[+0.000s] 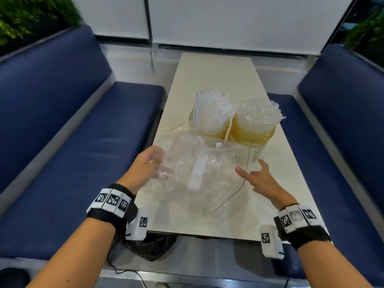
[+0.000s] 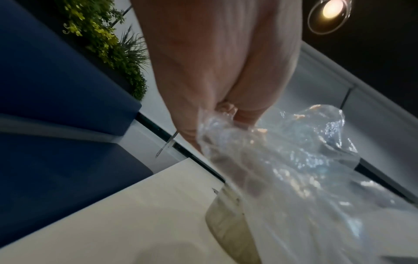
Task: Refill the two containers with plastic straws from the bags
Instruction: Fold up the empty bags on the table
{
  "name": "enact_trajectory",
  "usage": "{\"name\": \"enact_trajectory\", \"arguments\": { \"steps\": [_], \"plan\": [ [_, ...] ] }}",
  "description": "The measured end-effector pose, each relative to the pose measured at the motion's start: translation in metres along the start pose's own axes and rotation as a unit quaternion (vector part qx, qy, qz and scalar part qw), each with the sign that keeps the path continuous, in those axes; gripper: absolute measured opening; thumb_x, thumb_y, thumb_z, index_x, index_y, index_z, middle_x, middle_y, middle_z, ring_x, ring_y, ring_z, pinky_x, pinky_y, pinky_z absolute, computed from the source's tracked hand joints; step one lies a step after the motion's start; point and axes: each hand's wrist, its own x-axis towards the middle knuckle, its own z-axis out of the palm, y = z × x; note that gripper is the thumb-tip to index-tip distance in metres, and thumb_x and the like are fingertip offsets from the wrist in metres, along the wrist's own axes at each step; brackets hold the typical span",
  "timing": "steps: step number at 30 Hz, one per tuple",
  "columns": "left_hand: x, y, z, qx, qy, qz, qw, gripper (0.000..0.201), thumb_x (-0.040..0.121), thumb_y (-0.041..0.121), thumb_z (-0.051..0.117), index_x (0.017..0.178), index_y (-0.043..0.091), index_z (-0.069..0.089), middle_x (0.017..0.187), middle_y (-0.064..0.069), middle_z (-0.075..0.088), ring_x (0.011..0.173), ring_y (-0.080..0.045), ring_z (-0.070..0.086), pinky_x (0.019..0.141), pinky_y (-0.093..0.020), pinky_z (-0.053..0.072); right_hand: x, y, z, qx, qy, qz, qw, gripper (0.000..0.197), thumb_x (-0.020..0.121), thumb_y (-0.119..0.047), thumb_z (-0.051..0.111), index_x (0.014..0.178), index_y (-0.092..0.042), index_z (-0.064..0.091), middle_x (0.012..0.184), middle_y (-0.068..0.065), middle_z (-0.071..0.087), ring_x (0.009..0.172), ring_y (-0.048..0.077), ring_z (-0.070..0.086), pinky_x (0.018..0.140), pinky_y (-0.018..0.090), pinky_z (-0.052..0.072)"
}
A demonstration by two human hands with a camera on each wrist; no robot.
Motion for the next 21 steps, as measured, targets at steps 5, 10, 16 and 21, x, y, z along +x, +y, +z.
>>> {"name": "enact_trajectory", "arguments": {
  "steps": [5,10,16,21],
  "plan": [
    [-0.011,0.013,0.019,-0.153,-0.031,-0.019,0.988,0.019,0.102,-0.005,0.043,0.115,0.005,0.052,0.104,-0.007,0.073,0.088,-0.033,0.072,0.071,-0.041,0.062,-0.013,0.003,0.015,0.130,-0.146,-0.041,0.980,0.137,0.044,-0.076,0.085,0.155,-0.049,0.008,0.140,-0.008,0.055,0.124,0.025,0.059,0.107,0.051,0.046],
    [-0.011,0.027,0.044,-0.280,-0.064,-0.084,0.954,0.049,0.095,-0.003,0.049,0.144,0.003,0.046,0.125,-0.020,0.056,0.108,-0.036,0.054,0.080,-0.040,0.056,-0.005,0.001,0.028,0.291,-0.250,-0.003,0.923,0.113,0.056,-0.063,0.090,0.152,-0.026,0.042,0.146,0.008,0.056,0.126,0.028,0.061,0.105,0.051,0.048],
    [-0.023,0.060,0.065,-0.354,-0.103,-0.056,0.928,0.059,0.081,0.009,0.056,0.140,0.013,0.055,0.105,-0.008,0.073,0.081,-0.021,0.072,0.068,-0.031,0.061,-0.009,0.006,0.038,0.374,-0.345,-0.019,0.861,0.083,0.053,-0.037,0.099,0.127,-0.020,0.066,0.118,0.011,0.072,0.104,0.029,0.071,0.089,0.044,0.056],
    [-0.027,0.069,0.076,-0.382,-0.096,-0.124,0.911,0.029,0.078,0.017,0.051,0.076,0.011,0.079,0.068,-0.005,0.068,0.056,-0.018,0.066,0.053,-0.024,0.055,-0.004,0.004,0.036,0.374,-0.356,-0.044,0.855,0.065,0.053,-0.027,0.098,0.113,-0.013,0.077,0.115,0.013,0.072,0.109,0.032,0.067,0.103,0.053,0.045]
  ]
}}
